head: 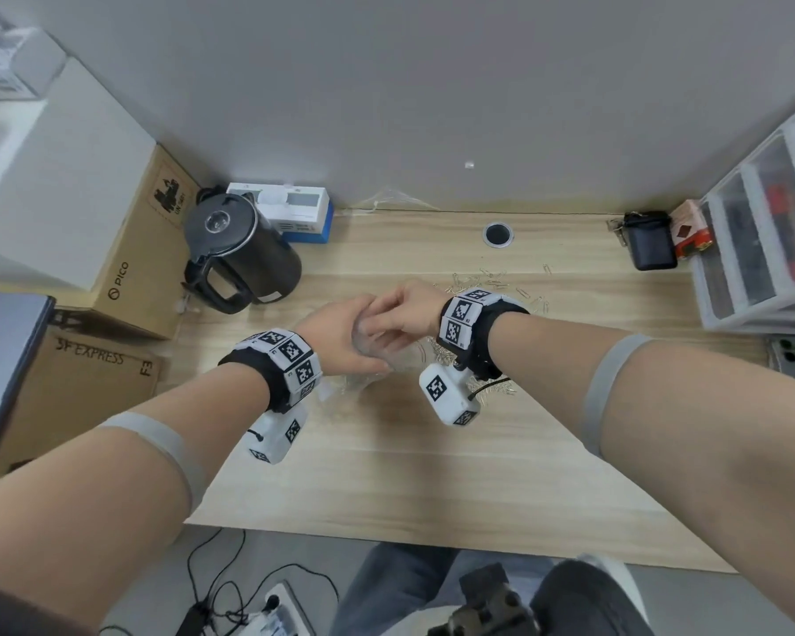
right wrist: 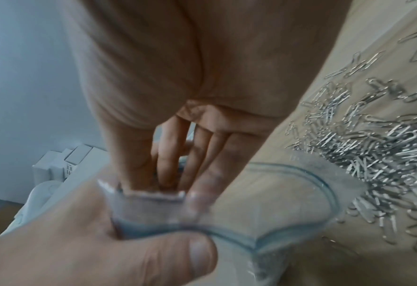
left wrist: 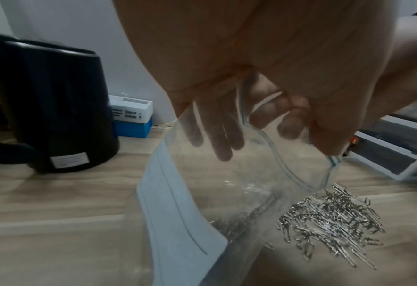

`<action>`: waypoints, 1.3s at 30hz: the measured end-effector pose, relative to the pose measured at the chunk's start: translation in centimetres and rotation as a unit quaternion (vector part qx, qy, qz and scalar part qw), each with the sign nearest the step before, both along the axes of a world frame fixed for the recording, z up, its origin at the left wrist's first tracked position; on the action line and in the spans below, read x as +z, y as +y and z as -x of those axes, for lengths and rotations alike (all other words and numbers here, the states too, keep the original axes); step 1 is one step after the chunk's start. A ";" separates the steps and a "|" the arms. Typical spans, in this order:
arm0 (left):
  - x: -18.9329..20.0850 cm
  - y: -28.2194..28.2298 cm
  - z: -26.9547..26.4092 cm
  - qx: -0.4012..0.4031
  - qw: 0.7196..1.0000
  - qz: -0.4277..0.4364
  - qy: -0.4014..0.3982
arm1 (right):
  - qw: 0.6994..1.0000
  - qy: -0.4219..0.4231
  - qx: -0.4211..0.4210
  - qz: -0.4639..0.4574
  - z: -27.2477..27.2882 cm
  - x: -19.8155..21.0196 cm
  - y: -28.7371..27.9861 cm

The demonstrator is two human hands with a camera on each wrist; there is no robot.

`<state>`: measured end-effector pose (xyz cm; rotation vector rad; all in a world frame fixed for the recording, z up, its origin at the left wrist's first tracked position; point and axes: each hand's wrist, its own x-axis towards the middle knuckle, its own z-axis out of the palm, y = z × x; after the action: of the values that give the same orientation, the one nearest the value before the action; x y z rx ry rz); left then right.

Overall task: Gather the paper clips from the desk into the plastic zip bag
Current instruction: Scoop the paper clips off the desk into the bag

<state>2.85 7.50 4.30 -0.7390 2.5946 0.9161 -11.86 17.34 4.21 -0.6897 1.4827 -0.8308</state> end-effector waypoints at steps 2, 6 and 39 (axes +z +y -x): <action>0.2 -0.6 -1.4 -0.006 1.000 0.008 -0.016 | 1.000 0.009 -0.023 0.005 -0.2 0.3 -0.5; 0.3 -1.8 -4.5 0.022 0.999 0.029 -0.036 | 0.989 0.131 -0.065 -0.014 0.4 -1.6 -1.2; -4.9 -2.0 1.1 0.029 0.992 -0.001 -0.121 | 0.824 0.476 0.307 0.023 5.2 -8.4 0.6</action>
<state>1.76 5.51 -0.59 -0.8711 2.3718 0.7908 -17.05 17.93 -4.15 -1.6688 1.9068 0.0467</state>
